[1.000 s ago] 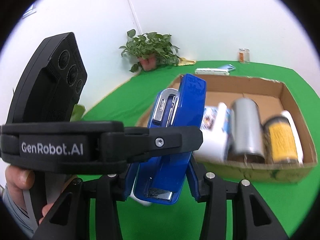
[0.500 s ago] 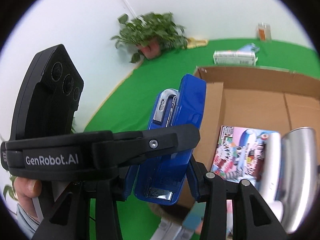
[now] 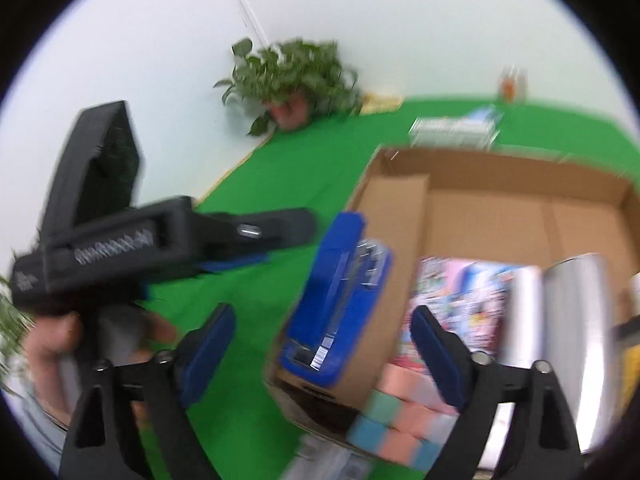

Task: Organize rigid objects
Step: 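Open both grippers and move them to the white phone stand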

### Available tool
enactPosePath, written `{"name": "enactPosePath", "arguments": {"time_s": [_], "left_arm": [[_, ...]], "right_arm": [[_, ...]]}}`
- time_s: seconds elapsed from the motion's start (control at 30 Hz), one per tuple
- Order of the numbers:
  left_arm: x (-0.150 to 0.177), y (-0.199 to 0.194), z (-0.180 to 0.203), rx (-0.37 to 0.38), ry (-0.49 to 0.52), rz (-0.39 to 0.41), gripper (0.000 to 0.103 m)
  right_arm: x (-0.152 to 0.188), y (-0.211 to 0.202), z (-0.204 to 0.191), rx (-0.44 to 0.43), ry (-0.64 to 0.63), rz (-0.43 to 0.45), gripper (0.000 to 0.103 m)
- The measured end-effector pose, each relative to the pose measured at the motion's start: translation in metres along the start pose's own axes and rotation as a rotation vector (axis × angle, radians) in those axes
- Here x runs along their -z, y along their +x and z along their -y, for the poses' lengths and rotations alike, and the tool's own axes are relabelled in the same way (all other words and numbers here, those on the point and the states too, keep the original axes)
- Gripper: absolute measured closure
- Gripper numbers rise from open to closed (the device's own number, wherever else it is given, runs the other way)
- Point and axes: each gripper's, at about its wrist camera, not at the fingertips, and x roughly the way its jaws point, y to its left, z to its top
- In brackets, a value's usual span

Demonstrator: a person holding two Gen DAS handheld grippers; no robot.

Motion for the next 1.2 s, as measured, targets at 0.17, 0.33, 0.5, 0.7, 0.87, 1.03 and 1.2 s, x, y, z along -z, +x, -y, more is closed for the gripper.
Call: {"name": "enactPosePath", "arguments": {"time_s": [0.17,0.33,0.5,0.7,0.87,1.03,1.2], "left_arm": [[0.057,-0.042,0.038,-0.172,0.142,0.145,0.001],[0.11,-0.046,0.046,-0.21,0.116,0.124,0.001],[0.155,-0.018,0.035,-0.213,0.072,-0.015,0.001],[0.183,0.026,0.006,-0.042,-0.117,-0.169,0.031],[0.195,0.045,0.022,-0.071,-0.07,-0.213,0.042],[0.221,0.063,0.057,0.085,-0.126,-0.277,0.054],[0.256,0.078,0.103,0.219,-0.144,-0.347,0.037]], "right_arm": [[0.037,-0.034,-0.003,0.101,-0.069,0.057,0.001],[0.08,-0.054,0.005,0.112,-0.087,0.023,0.001],[0.124,-0.052,0.005,0.013,-0.095,-0.102,0.001],[0.164,-0.06,0.007,-0.064,-0.108,-0.204,0.001],[0.176,-0.078,0.017,-0.071,-0.106,-0.217,0.001],[0.191,-0.094,0.034,-0.077,-0.093,-0.213,0.001],[0.21,-0.115,0.051,-0.006,-0.16,-0.192,0.001]]}}
